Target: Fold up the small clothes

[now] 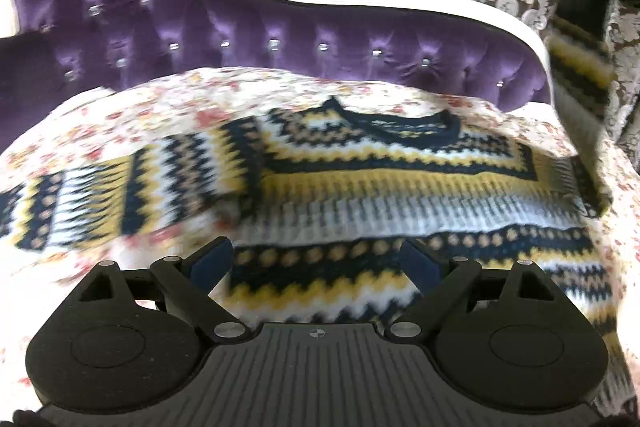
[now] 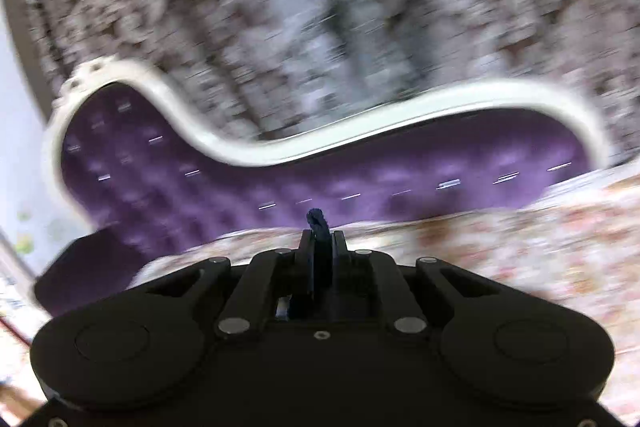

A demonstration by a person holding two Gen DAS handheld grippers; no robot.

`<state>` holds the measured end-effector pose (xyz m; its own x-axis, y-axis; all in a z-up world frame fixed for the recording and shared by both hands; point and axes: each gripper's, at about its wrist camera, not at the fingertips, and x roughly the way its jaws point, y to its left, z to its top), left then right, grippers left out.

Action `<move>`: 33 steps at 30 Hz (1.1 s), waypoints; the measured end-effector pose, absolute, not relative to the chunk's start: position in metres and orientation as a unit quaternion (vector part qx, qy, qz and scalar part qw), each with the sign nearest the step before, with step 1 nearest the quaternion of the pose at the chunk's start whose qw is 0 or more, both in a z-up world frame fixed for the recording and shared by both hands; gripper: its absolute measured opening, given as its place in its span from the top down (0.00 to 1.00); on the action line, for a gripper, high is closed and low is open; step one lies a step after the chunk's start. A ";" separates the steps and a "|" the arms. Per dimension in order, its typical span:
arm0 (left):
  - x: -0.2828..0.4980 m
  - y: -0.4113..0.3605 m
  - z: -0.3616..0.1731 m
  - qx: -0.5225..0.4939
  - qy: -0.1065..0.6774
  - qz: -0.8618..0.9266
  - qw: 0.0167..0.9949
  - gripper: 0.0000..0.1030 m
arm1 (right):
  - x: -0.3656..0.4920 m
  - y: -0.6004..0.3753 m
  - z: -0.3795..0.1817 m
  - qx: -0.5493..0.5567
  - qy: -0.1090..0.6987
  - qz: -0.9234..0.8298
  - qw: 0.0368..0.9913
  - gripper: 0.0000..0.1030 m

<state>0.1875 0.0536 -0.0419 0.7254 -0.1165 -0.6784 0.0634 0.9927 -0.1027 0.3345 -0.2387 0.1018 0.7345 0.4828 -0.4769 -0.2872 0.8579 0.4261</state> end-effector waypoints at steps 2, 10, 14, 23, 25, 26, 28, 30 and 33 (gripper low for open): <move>0.179 0.064 -0.042 -0.042 0.368 -0.046 0.928 0.11 | 0.339 -0.205 0.087 0.179 0.306 0.238 0.904 0.87; 0.166 0.094 -0.050 -0.064 0.383 -0.034 0.921 0.11 | 0.350 -0.112 0.015 0.188 0.357 0.278 0.872 0.87; 0.158 0.103 -0.055 -0.072 0.388 -0.028 0.919 0.11 | 0.352 -0.092 -0.018 0.189 0.383 0.279 0.860 0.86; 0.150 0.113 -0.061 -0.087 0.395 -0.018 0.914 0.11 | 0.337 -0.082 -0.037 0.187 0.376 0.304 0.855 0.38; 0.150 0.114 -0.060 -0.091 0.394 -0.018 0.915 0.11 | 0.334 -0.087 -0.033 0.183 0.368 0.301 0.860 0.37; 0.150 0.114 -0.059 -0.091 0.393 -0.017 0.915 0.11 | 0.332 -0.091 -0.032 0.181 0.365 0.297 0.864 0.37; 0.150 0.115 -0.058 -0.090 0.392 -0.015 0.915 0.11 | 0.329 -0.099 -0.032 0.172 0.360 0.285 0.872 0.30; 0.150 0.116 -0.058 -0.093 0.391 -0.012 0.916 0.11 | 0.327 -0.104 -0.036 0.146 0.367 0.264 0.880 0.26; 0.151 0.119 -0.058 -0.100 0.392 -0.009 0.915 0.11 | 0.323 -0.109 -0.047 0.108 0.377 0.238 0.888 0.24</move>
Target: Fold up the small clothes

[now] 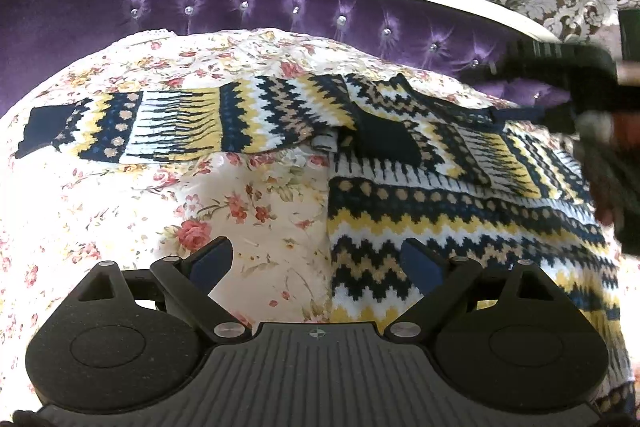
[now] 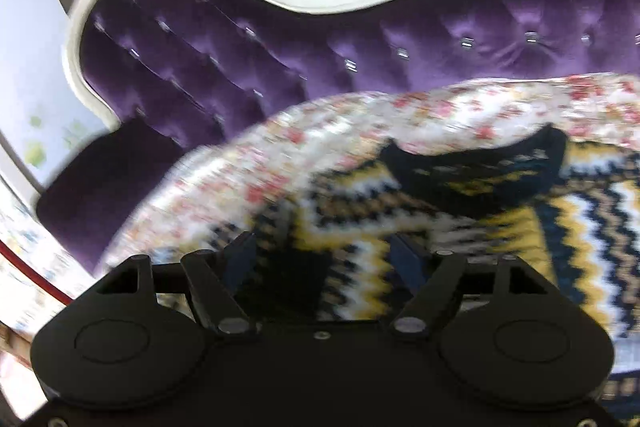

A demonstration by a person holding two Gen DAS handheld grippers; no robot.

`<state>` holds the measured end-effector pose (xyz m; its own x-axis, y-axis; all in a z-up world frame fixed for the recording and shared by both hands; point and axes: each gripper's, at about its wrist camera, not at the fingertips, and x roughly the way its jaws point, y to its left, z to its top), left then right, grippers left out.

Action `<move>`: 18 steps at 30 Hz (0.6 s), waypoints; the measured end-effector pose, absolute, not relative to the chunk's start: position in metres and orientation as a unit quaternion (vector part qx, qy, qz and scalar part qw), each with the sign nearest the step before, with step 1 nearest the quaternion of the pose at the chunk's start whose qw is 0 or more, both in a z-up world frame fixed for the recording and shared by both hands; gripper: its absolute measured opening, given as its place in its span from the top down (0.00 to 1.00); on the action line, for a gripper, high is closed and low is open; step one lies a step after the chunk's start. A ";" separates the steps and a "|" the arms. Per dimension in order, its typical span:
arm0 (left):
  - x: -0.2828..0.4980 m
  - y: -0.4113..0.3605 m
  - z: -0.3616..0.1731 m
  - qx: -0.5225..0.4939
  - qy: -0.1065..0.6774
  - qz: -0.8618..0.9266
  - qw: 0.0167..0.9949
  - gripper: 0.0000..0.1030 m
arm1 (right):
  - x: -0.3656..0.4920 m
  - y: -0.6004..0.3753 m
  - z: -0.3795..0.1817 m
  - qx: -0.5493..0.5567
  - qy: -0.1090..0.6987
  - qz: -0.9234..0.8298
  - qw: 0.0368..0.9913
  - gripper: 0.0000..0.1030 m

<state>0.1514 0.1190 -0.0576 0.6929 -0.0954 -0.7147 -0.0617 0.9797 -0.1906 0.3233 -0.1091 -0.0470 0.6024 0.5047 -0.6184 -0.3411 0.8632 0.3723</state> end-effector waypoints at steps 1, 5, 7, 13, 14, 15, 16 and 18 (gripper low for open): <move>0.152 0.120 -0.058 -0.103 0.394 -0.008 0.914 0.11 | 0.322 -0.111 -0.053 0.096 0.380 0.229 0.891 0.19; 0.155 0.126 -0.058 -0.113 0.400 -0.001 0.910 0.10 | 0.324 -0.103 -0.071 0.066 0.386 0.207 0.897 0.17; 0.155 0.128 -0.058 -0.113 0.396 0.002 0.911 0.10 | 0.327 -0.089 -0.077 0.049 0.387 0.204 0.898 0.09; 0.154 0.138 -0.056 -0.116 0.386 -0.004 0.915 0.09 | 0.329 -0.043 -0.093 -0.004 0.379 0.203 0.903 0.02; 0.154 0.142 -0.056 -0.118 0.385 -0.001 0.915 0.09 | 0.328 -0.037 -0.098 -0.015 0.381 0.203 0.902 0.01; 0.154 0.147 -0.056 -0.123 0.383 0.003 0.916 0.09 | 0.328 -0.031 -0.104 -0.027 0.386 0.202 0.900 0.00; 0.154 0.152 -0.056 -0.128 0.381 0.007 0.916 0.09 | 0.323 -0.025 -0.111 -0.049 0.377 0.195 0.904 0.00; 0.154 0.164 -0.055 -0.141 0.377 0.017 0.915 0.09 | 0.313 -0.024 -0.116 -0.060 0.347 0.192 0.916 0.00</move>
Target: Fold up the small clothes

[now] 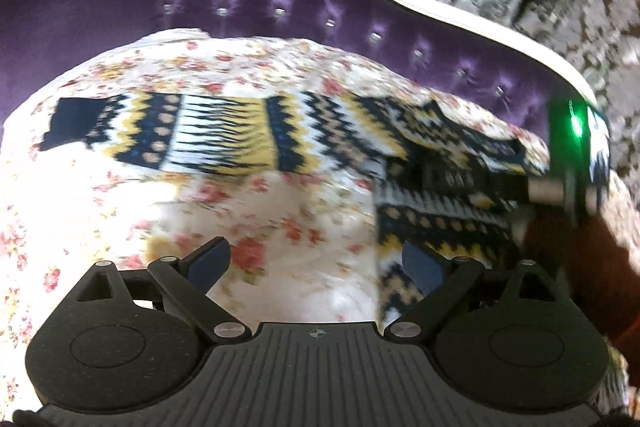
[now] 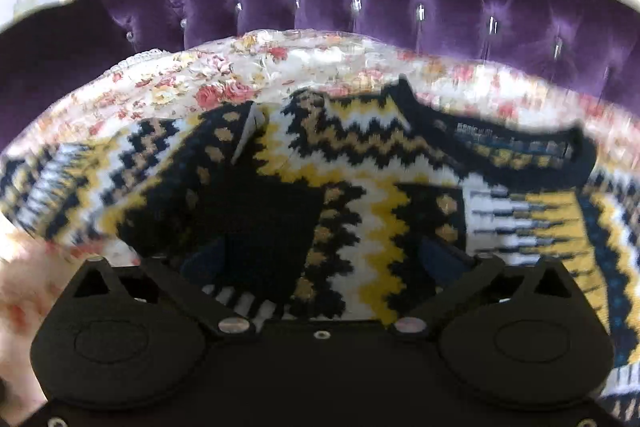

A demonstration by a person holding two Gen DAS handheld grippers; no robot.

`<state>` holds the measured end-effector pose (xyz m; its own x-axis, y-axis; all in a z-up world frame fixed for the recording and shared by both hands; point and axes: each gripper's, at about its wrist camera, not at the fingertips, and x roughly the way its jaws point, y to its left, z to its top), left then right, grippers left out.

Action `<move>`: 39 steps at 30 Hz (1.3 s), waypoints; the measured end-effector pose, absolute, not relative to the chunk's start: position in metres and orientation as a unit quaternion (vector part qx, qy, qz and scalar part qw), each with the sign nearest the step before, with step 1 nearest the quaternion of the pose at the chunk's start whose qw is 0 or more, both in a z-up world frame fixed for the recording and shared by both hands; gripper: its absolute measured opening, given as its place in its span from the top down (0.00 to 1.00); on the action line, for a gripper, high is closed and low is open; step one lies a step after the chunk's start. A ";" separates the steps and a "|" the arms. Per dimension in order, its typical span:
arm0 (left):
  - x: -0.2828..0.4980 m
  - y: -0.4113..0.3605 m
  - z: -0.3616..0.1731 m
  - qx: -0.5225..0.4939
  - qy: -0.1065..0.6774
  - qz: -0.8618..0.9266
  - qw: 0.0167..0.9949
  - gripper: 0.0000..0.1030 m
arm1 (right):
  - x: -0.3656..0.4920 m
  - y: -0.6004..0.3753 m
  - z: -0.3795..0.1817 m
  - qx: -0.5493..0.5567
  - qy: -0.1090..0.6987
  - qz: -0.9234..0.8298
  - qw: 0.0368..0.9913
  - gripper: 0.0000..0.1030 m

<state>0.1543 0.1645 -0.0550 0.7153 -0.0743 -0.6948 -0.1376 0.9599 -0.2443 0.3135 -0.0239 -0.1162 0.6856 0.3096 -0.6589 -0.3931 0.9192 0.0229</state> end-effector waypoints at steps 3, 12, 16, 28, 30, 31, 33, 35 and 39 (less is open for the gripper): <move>0.156 0.185 -0.053 -0.157 0.368 0.033 0.916 0.09 | 0.311 -0.031 -0.118 -0.043 0.339 0.195 0.920 0.00; 0.162 0.255 -0.048 -0.218 0.342 0.101 0.909 0.08 | 0.307 -0.032 -0.124 -0.036 0.317 0.196 0.927 0.00; 0.166 0.285 -0.048 -0.247 0.334 0.126 0.901 0.01 | 0.308 -0.034 -0.126 -0.032 0.317 0.198 0.927 0.00; 0.207 0.324 -0.075 -0.316 0.352 0.122 0.873 0.01 | 0.308 -0.034 -0.128 -0.027 0.315 0.201 0.927 0.00; 0.211 0.328 -0.081 -0.335 0.353 0.124 0.865 0.02 | 0.308 -0.034 -0.127 -0.027 0.316 0.201 0.927 0.00; 0.214 0.330 -0.084 -0.345 0.354 0.122 0.861 0.02 | 0.308 -0.034 -0.128 -0.027 0.316 0.201 0.927 0.00; 0.216 0.332 -0.085 -0.348 0.349 0.125 0.861 0.03 | 0.308 -0.034 -0.127 -0.028 0.316 0.201 0.927 0.00; 0.215 0.333 -0.082 -0.343 0.336 0.124 0.868 0.16 | 0.308 -0.034 -0.127 -0.028 0.316 0.201 0.927 0.00; 0.215 0.336 -0.077 -0.347 0.329 0.123 0.870 0.29 | 0.308 -0.034 -0.127 -0.028 0.316 0.201 0.927 0.00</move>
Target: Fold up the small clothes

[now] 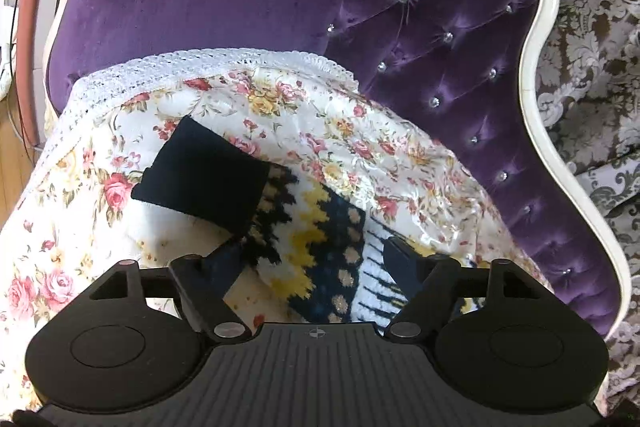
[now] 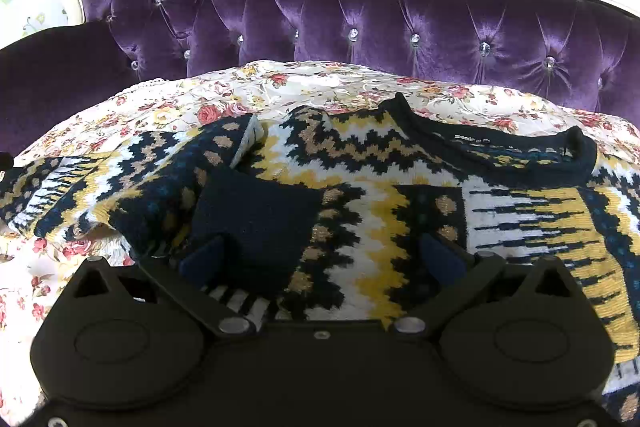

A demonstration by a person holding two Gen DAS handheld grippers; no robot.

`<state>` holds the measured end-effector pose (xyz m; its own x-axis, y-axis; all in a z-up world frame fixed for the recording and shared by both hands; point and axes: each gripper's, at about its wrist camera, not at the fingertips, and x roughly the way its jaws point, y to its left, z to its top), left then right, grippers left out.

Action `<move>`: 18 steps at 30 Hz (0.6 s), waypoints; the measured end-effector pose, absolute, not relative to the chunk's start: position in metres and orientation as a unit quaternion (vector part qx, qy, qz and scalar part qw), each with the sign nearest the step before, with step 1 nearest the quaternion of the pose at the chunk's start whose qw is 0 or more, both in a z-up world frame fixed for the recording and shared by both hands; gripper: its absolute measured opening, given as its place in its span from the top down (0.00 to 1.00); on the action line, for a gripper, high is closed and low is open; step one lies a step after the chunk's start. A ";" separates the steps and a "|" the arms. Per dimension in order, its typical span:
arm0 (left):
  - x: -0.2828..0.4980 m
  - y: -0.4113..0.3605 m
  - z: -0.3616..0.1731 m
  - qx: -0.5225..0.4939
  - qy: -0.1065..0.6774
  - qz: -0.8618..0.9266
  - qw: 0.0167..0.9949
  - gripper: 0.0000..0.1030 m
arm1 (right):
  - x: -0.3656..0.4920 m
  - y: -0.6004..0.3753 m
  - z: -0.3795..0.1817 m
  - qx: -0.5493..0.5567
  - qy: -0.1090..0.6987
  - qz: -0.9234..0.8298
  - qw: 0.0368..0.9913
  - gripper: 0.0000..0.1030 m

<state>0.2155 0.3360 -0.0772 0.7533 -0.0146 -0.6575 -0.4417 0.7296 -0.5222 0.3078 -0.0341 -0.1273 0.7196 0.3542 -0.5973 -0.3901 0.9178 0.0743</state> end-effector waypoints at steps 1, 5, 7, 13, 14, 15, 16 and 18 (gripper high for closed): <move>0.217 0.337 -0.079 -0.351 0.330 0.119 0.868 0.29 | 0.308 -0.034 -0.127 -0.028 0.316 0.201 0.927 0.00; 0.222 0.336 -0.083 -0.352 0.321 0.114 0.872 0.29 | 0.308 -0.034 -0.128 -0.028 0.316 0.201 0.927 0.00; 0.225 0.336 -0.083 -0.353 0.317 0.114 0.873 0.29 | 0.308 -0.034 -0.127 -0.028 0.316 0.201 0.927 0.00; 0.231 0.334 -0.080 -0.358 0.301 0.116 0.876 0.96 | 0.308 -0.034 -0.127 -0.029 0.316 0.202 0.926 0.00; 0.231 0.332 -0.074 -0.345 0.295 0.118 0.883 0.96 | 0.308 -0.034 -0.127 -0.029 0.317 0.202 0.926 0.00; 0.231 0.329 -0.067 -0.332 0.287 0.121 0.890 0.96 | 0.308 -0.034 -0.127 -0.029 0.317 0.202 0.926 0.00; 0.230 0.328 -0.060 -0.325 0.280 0.122 0.895 0.96 | 0.308 -0.034 -0.127 -0.029 0.317 0.202 0.926 0.00; 0.230 0.327 -0.045 -0.324 0.269 0.116 0.900 0.96 | 0.308 -0.034 -0.127 -0.029 0.317 0.202 0.926 0.00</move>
<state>0.2301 0.3267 -0.0448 0.8282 0.0356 -0.5592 -0.3836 0.7635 -0.5195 0.3081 -0.0339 -0.1270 0.7173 0.3550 -0.5996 -0.3924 0.9169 0.0734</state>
